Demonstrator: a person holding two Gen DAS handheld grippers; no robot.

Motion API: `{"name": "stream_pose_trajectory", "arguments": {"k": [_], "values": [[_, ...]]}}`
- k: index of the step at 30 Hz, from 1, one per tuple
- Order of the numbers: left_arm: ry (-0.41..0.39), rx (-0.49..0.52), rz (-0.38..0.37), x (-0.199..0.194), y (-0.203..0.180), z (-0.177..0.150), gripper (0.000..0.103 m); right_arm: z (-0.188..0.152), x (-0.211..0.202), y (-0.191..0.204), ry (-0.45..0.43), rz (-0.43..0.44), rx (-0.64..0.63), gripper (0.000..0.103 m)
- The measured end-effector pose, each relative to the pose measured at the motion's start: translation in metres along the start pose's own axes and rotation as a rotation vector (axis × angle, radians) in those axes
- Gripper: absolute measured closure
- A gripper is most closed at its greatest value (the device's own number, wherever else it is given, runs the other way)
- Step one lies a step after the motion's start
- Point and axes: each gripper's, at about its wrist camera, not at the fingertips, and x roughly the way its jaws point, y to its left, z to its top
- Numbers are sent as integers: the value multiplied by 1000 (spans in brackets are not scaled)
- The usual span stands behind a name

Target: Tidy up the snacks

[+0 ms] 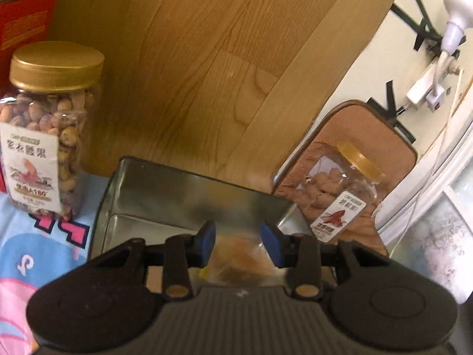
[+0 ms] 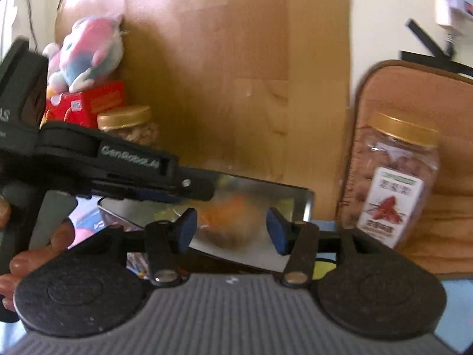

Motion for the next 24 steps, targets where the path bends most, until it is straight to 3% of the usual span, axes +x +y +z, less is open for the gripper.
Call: {"name": "stream_pose_trajectory", "arguments": {"k": [5, 8, 13, 16, 18, 21, 24], "values": [[-79, 28, -6, -53, -1, -7, 63, -13, -43, -16, -57, 15, 63, 48], [-111, 26, -16, -90, 2, -18, 63, -32, -67, -28, -48, 62, 149, 48], [-115, 42, 23, -132, 18, -55, 63, -63, -70, -46, 62, 130, 342, 49], [-112, -10, 71, -145, 40, -70, 63, -72, -56, -52, 148, 199, 520, 49], [-91, -61, 63, -149, 53, -76, 63, -75, -47, -54, 192, 232, 615, 49], [-74, -96, 61, -154, 66, -85, 63, -77, -34, -61, 265, 186, 696, 48], [-61, -103, 45, -154, 71, -91, 63, -83, -31, -65, 300, 203, 756, 48]]}}
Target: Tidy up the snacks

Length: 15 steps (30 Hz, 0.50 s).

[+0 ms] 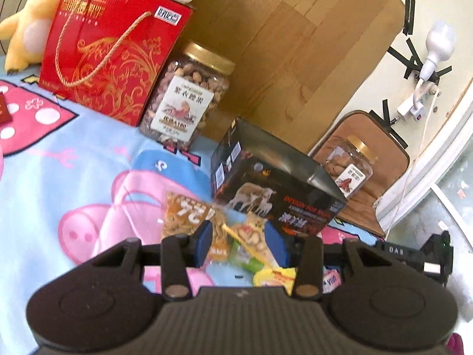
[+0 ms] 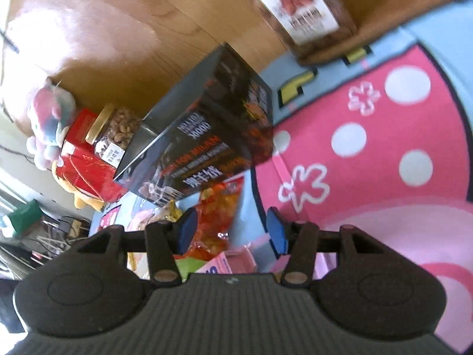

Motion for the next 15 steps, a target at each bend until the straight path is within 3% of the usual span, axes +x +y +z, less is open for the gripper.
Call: {"name": "stream_pose_trajectory", "arguments": {"k": [7, 11, 13, 15], "values": [[31, 1, -40, 10, -7, -9, 63, -4, 15, 24, 59, -13, -39, 48], [40, 3, -56, 11, -9, -12, 63, -10, 22, 28, 121, 51, -8, 48], [45, 3, -53, 13, -9, -12, 63, -13, 23, 26, 112, 70, 0, 51], [47, -4, -54, 14, -8, -12, 63, -11, 25, 17, 106, 77, 47, 69]]}}
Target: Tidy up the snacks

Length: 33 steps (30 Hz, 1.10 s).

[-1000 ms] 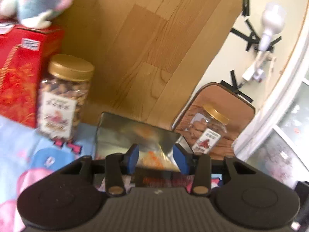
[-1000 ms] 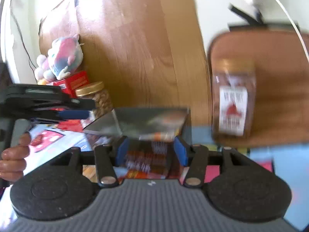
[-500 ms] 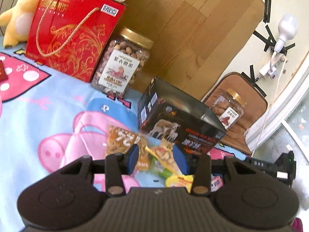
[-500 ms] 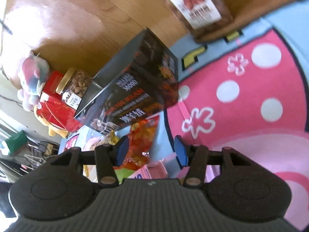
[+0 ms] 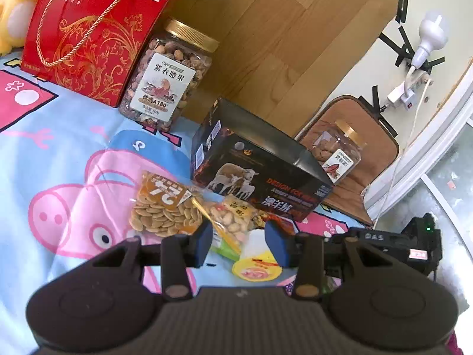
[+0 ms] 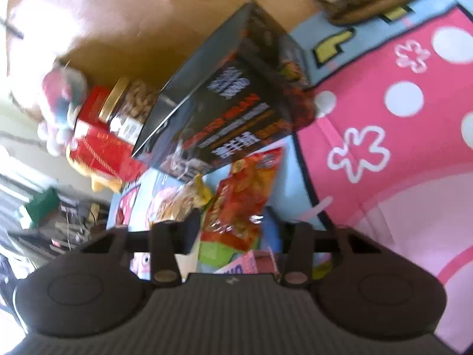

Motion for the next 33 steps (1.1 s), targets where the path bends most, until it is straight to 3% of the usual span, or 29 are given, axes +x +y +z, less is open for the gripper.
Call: {"name": "stream_pose_trajectory", "arguments": {"k": [1, 2, 6, 11, 16, 18, 21, 23, 25, 29, 33], "values": [[1, -4, -3, 0, 0, 0, 63, 2, 2, -3, 1, 8, 23, 74], [2, -6, -6, 0, 0, 0, 63, 2, 2, -8, 6, 15, 42, 86], [0, 5, -1, -1, -3, -2, 63, -1, -1, -11, -8, 52, 62, 97], [26, 1, -16, 3, -7, -3, 63, -13, -34, -7, -38, 129, 59, 100], [62, 48, -106, 1, -29, -16, 63, -47, -86, -13, -38, 232, 62, 100], [91, 70, -148, 1, -39, -24, 57, -66, -100, -17, -38, 225, 35, 100], [129, 107, -167, 6, -53, -34, 55, -88, -114, -25, -71, 97, -47, 95], [139, 127, -162, 10, -62, -37, 55, -94, -117, -32, -82, 66, -50, 94], [161, 136, -179, 14, -71, -40, 55, -97, -121, -39, -106, 60, -34, 93], [221, 184, -176, 23, -84, -56, 55, -101, -124, -47, -126, 81, -14, 73], [314, 165, -183, 37, -83, -74, 48, -103, -123, -54, -105, 87, -14, 69]]}}
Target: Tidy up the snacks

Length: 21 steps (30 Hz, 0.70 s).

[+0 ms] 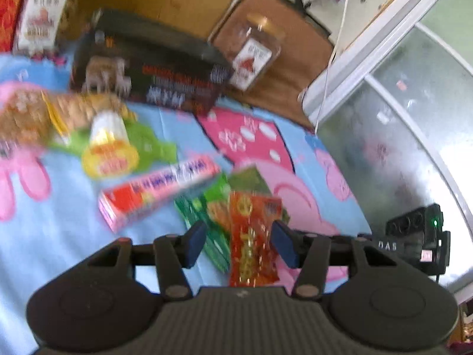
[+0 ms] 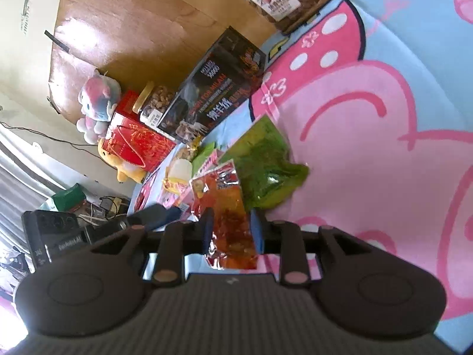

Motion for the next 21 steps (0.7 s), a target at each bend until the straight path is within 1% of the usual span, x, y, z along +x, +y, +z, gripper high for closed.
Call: {"name": "stream_pose_trajectory", "arguments": {"k": [1, 2, 3, 4, 5, 6, 7, 8, 9, 12, 14, 16, 18, 21], "values": [[12, -3, 4, 4, 1, -3, 47, 0, 2, -2, 9, 0, 1, 68], [25, -8, 4, 7, 2, -5, 47, -1, 4, -3, 16, -3, -4, 69], [39, -22, -6, 11, 4, -8, 50, -3, 7, -2, 18, 6, -22, 68], [36, -33, -20, 12, 6, -12, 51, -4, 10, 0, 27, 15, -35, 68], [21, -26, -16, 12, 5, -15, 58, -5, 13, 3, 38, 27, -48, 67], [24, -16, -7, 11, 4, -16, 66, -7, 17, 7, 61, 36, -62, 81], [22, -19, 5, 7, 4, -18, 70, -11, 23, 12, 88, 32, -85, 83], [15, -17, 13, 0, 5, -18, 72, -14, 26, 17, 100, 23, -107, 86], [4, -19, -1, -10, 5, -19, 72, -17, 26, 25, 112, 35, -136, 88], [-48, -20, -34, -42, 3, -14, 75, -15, 21, 47, 120, 88, -187, 89], [-92, 5, -20, -57, -1, 5, 75, -4, 23, 61, 119, 123, -196, 89], [-148, 46, 9, -65, -5, 35, 75, 15, 31, 78, 89, 143, -232, 89], [-217, 90, 38, -64, -7, 73, 73, 44, 44, 96, 31, 147, -289, 89], [-307, 145, 106, -49, -4, 128, 71, 95, 71, 117, -74, 130, -372, 88]]}}
